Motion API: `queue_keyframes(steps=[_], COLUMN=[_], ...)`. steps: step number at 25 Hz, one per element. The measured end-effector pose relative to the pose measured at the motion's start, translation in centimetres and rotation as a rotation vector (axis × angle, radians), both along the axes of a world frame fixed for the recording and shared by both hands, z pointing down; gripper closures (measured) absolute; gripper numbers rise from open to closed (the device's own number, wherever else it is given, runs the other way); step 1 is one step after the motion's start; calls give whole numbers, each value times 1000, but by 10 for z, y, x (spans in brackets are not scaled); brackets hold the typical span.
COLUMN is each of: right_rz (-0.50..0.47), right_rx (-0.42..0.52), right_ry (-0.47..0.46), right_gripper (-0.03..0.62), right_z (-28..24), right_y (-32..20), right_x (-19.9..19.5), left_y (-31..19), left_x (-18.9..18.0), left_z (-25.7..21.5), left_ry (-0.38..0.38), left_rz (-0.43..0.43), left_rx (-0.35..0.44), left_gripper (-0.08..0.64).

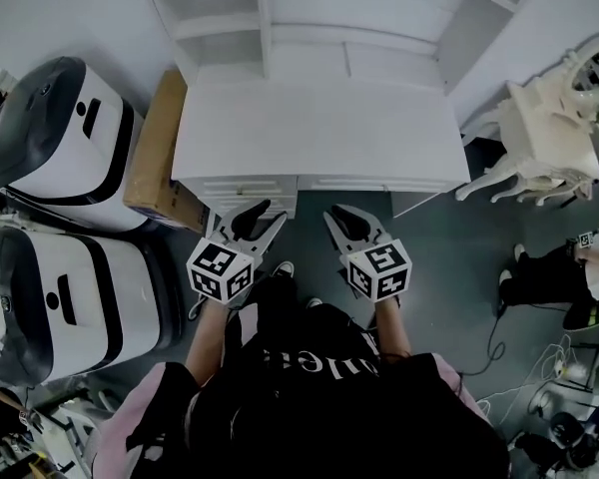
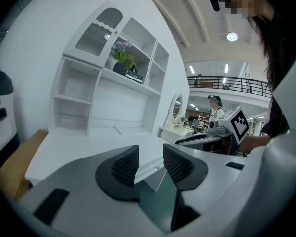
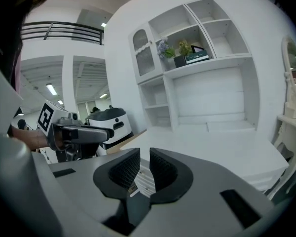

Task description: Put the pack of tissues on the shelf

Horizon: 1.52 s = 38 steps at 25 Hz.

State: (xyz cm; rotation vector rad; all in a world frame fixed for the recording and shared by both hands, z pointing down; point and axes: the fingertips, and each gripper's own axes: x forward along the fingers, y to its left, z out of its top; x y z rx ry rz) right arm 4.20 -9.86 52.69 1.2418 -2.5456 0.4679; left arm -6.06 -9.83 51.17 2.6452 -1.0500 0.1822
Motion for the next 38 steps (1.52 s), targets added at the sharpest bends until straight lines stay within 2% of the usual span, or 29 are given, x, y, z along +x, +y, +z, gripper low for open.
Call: queue_keyframes(steps=[9, 18, 25, 38], right_rz=[-44, -115, -148, -156], right_rx=[-10, 28, 64, 109], right_ry=[-16, 3, 15, 26], right_gripper=[508, 518, 525, 525], right_z=[10, 5, -4, -22], right_y=[70, 119, 137, 139], right_x=[20, 16, 10, 11], left_y=[81, 141, 163, 164], left_x=[8, -3, -12, -14], left_z=[4, 11, 11, -4], left_ry=[-11, -25, -19, -16], left_rz=[-83, -160, -197, -189], left_rx=[5, 14, 17, 52], left_gripper=[472, 492, 492, 492])
